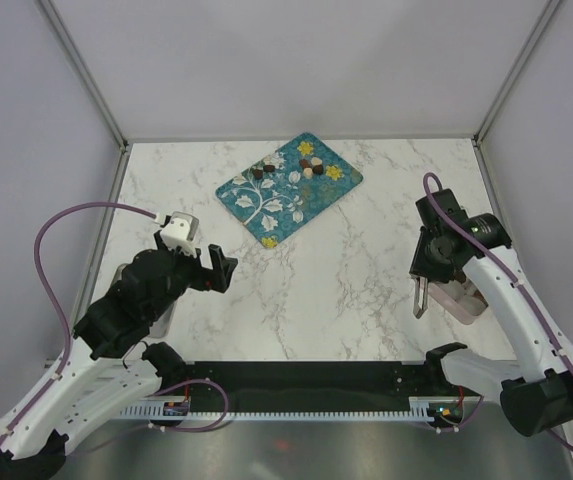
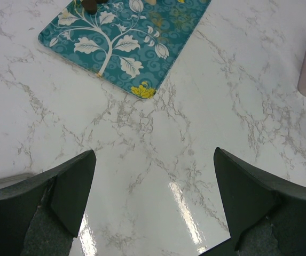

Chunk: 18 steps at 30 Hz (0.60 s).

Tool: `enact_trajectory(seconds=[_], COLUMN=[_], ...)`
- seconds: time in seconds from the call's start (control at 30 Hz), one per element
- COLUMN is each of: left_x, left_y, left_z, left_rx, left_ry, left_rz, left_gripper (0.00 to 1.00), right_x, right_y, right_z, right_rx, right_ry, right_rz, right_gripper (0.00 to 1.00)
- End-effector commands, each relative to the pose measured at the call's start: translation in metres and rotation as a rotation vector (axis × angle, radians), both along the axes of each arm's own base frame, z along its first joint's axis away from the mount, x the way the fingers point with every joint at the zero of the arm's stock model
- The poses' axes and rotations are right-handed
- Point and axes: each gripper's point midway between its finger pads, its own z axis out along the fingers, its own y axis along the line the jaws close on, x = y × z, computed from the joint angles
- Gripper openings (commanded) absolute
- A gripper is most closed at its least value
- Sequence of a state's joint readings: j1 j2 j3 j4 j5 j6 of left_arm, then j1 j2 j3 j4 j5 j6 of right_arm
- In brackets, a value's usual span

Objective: Pack the chocolate

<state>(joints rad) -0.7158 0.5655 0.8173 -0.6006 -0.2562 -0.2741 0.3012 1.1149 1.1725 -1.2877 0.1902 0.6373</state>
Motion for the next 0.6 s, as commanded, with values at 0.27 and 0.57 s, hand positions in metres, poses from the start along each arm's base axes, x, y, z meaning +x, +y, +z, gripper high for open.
enact_trajectory(seconds=[0.27,0.57], left_x=[-0.003,-0.005], left_y=[0.002,0.0], left_z=[0.011,0.013], left_rx=[-0.023,-0.033], left_ry=[-0.039,-0.041], left_rz=[-0.006,-0.019], left_gripper=[1.0,1.0], right_x=[-0.04,-0.059], right_y=[-0.033,-0.039], right_z=[0.003,-0.016], right_rx=[-0.07,-0.032], right_ry=[0.097,0.144], right_rz=[-0.114,-0.193], right_gripper=[0.37,0.36])
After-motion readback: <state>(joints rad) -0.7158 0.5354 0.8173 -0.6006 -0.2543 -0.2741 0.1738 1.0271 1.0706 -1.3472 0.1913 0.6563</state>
